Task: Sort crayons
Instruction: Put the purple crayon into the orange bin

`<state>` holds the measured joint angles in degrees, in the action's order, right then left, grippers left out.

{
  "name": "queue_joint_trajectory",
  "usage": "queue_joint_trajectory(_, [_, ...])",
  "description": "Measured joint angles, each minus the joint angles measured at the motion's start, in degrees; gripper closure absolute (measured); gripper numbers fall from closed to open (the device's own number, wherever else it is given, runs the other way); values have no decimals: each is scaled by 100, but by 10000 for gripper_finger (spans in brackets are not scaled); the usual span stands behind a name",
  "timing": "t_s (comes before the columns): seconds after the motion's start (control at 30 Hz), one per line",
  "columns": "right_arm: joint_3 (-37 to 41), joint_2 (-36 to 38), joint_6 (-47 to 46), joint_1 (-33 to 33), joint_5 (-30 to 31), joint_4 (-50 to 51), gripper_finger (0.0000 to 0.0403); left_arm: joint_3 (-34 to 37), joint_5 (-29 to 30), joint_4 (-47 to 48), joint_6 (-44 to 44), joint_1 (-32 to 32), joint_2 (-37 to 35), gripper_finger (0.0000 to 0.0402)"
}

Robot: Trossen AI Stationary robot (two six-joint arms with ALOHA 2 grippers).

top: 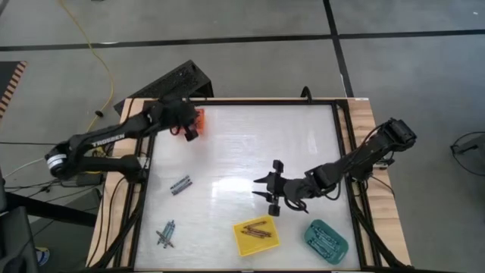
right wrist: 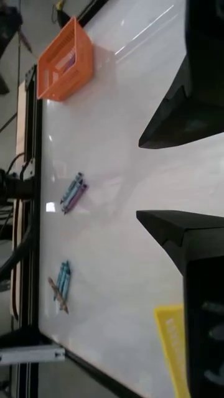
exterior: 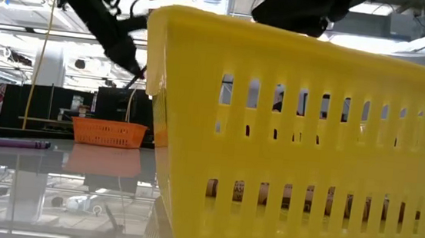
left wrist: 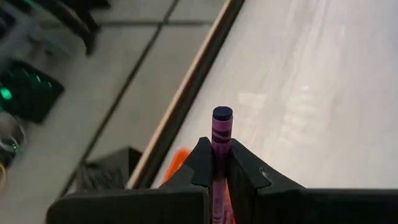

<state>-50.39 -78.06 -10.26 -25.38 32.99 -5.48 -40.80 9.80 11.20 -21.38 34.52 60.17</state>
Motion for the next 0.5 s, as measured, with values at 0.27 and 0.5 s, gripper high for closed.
queue_joint_trajectory(0.27, [0, 0, -43, -177, 2, 46, 235, 0, -649, 237, -33, 878, 741, 394])
queue_joint_trajectory(0.5, [0, -2, -92, -200, 3, 97, 235, 0, -632, 294, -156, 1157, 1160, 391])
